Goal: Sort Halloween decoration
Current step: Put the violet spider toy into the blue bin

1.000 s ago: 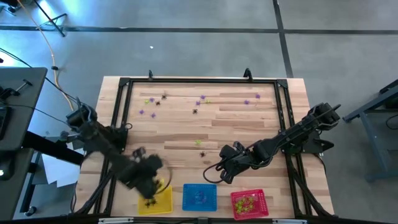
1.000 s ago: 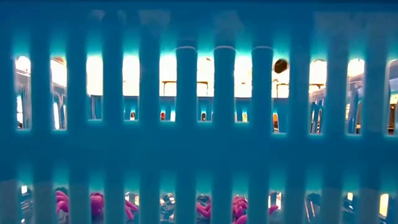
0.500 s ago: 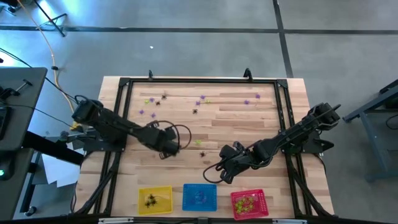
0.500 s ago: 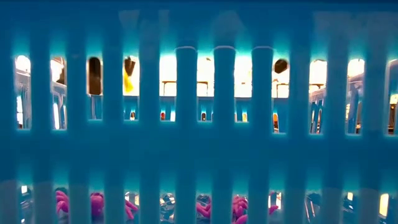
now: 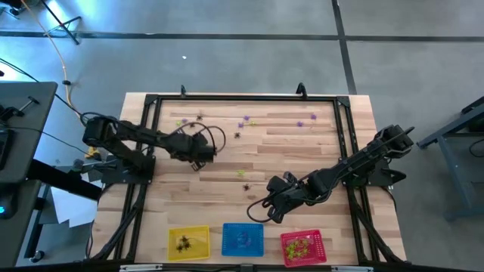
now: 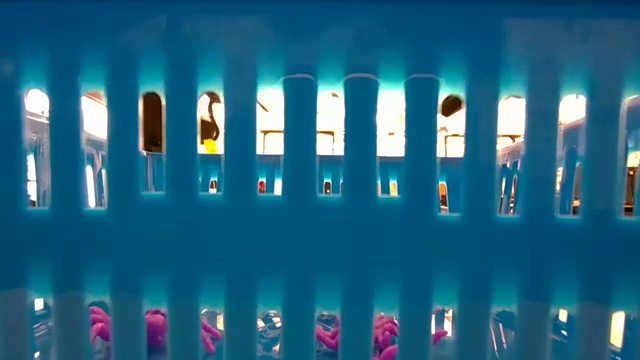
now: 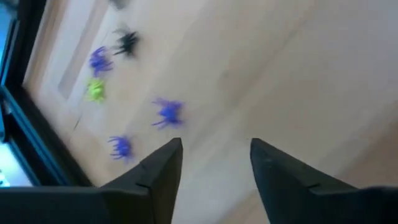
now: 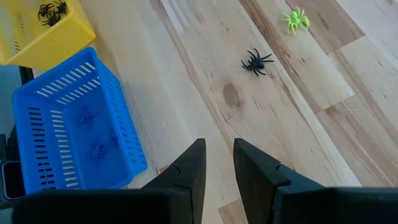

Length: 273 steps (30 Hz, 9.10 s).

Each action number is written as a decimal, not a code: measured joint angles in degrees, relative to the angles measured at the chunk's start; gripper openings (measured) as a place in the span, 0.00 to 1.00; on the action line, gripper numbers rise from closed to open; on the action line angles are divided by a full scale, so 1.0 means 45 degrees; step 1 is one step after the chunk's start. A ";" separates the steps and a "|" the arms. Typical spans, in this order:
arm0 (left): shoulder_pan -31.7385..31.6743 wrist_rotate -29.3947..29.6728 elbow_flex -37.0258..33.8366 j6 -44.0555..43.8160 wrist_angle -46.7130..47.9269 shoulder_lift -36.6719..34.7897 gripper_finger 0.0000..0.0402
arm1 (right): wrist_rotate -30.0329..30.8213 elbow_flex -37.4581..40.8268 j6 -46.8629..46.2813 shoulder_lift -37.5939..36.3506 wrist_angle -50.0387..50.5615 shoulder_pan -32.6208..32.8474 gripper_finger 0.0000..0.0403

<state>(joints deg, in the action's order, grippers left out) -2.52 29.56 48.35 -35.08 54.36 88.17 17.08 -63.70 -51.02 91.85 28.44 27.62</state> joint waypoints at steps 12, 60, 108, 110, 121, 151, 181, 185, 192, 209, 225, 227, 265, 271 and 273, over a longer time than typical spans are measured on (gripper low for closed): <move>-0.2571 -0.0657 -0.0181 0.2315 -0.0614 -0.0290 0.44 | 0.0385 0.0000 -0.0651 0.0000 -0.0008 -0.0535 0.20; -0.6295 -0.5236 -0.2363 0.3146 -0.4659 -0.0307 0.00 | 0.0404 0.0000 -0.0647 0.0000 -0.0013 -0.0987 0.20; 0.6522 -0.6081 0.1080 -0.3018 -1.0332 -0.2620 0.00 | 0.0395 0.0000 -0.1656 0.0000 -0.0028 -0.0992 0.20; 0.7189 -0.6022 0.1080 -0.3169 -1.1598 -0.1983 0.00 | 0.0395 0.0000 -0.1656 0.0000 -0.0028 -0.0992 0.20; 0.8705 -0.5807 0.2654 -0.2811 -1.2696 0.1388 0.00 | 0.0395 0.0000 -0.1656 0.0000 -0.0028 -0.0992 0.20; 0.7815 -0.4170 0.3314 -0.1491 -1.2673 0.3834 0.13 | 0.0398 0.0000 -0.1656 0.0000 -0.0089 -0.0992 0.20; 0.7545 -0.1423 0.3276 -0.4287 -0.5154 0.0726 0.44 | 0.0395 0.0000 -0.1661 0.0000 -0.0125 -0.0992 0.20; 0.6797 -0.1097 0.2619 -0.4427 -0.2713 -0.0230 0.49 | 0.0398 0.0000 -0.1661 0.0000 -0.0133 -0.0992 0.20; 0.5025 -0.1159 0.0320 -0.5191 -0.1199 -0.1905 0.54 | 0.0399 0.0000 -0.1661 0.0000 -0.0144 -0.0992 0.20; -0.2024 0.0964 -0.3417 -0.4095 -0.1764 -0.5768 0.48 | 0.0395 -0.0005 -0.1661 0.0000 -0.0572 -0.0992 0.20; -0.7189 -0.2017 -0.3408 -0.1385 -0.2819 -0.5046 0.46 | 0.0395 -0.0005 -0.1661 0.0000 -0.0601 -0.0988 0.20; -0.7580 -0.2335 -0.3408 -0.1154 -0.2832 -0.4804 0.46 | 0.0395 -0.0005 -0.1661 0.0000 -0.0601 -0.0989 0.20; -0.9617 -0.5092 -0.3355 0.0382 -0.4059 -0.1465 0.02 | 0.0395 0.0000 -0.1661 0.0000 -0.0596 -0.0991 0.20; -0.9622 -0.5186 -0.3401 0.0395 -0.4100 -0.1683 0.01 | 0.0395 0.0000 -0.1661 0.0000 -0.0596 -0.0992 0.20; -0.9627 -0.5229 -0.3413 0.0406 -0.4119 -0.2017 0.01 | 0.0395 0.0000 -0.1661 0.0000 -0.0596 -0.0992 0.20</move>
<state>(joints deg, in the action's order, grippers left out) -45.84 6.03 32.99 -33.25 35.82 79.10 18.85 -63.70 -58.50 91.85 25.76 23.16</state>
